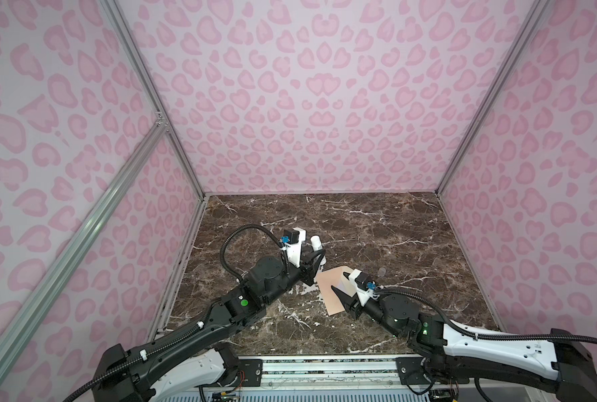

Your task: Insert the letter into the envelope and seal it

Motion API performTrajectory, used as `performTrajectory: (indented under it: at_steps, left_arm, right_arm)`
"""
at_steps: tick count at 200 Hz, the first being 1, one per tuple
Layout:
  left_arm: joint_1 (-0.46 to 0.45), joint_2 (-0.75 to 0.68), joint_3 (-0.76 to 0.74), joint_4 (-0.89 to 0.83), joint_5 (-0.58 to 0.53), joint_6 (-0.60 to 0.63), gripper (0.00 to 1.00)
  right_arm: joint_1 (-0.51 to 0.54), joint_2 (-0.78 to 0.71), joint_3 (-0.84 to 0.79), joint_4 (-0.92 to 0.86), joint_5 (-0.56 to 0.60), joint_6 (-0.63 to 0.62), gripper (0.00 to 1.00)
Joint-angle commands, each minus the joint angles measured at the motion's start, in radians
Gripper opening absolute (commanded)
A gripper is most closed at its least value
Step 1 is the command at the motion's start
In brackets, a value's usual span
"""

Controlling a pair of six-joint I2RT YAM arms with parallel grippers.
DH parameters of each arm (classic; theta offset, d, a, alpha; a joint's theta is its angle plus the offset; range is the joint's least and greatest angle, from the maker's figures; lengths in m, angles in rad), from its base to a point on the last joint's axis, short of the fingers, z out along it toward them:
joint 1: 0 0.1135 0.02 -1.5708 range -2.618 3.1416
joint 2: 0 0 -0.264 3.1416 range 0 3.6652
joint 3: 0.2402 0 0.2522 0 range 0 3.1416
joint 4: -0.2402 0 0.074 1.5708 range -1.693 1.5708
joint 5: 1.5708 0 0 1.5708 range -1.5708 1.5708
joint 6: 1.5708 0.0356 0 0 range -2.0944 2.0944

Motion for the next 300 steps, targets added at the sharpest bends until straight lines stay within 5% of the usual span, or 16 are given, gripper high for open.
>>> performTrajectory:
  at_steps: [1, 55, 134, 300]
  left_arm:
    - [-0.001, 0.014, -0.007, 0.131, -0.008, -0.059, 0.04]
    - [-0.005, 0.059, -0.003, 0.181, 0.033, -0.104, 0.03]
    - [-0.010, 0.070, 0.002, 0.182, 0.050, -0.112, 0.03]
    - [-0.012, 0.076, 0.003, 0.160, 0.054, -0.106, 0.04]
  right_arm:
    - [0.033, 0.036, -0.036, 0.288, 0.153, -0.067, 0.57]
    - [0.032, 0.205, -0.021, 0.509, 0.220, -0.175, 0.58]
    - [-0.005, 0.381, 0.101, 0.546, 0.193, -0.209, 0.55]
    - [-0.011, 0.412, 0.124, 0.527, 0.241, -0.245, 0.33]
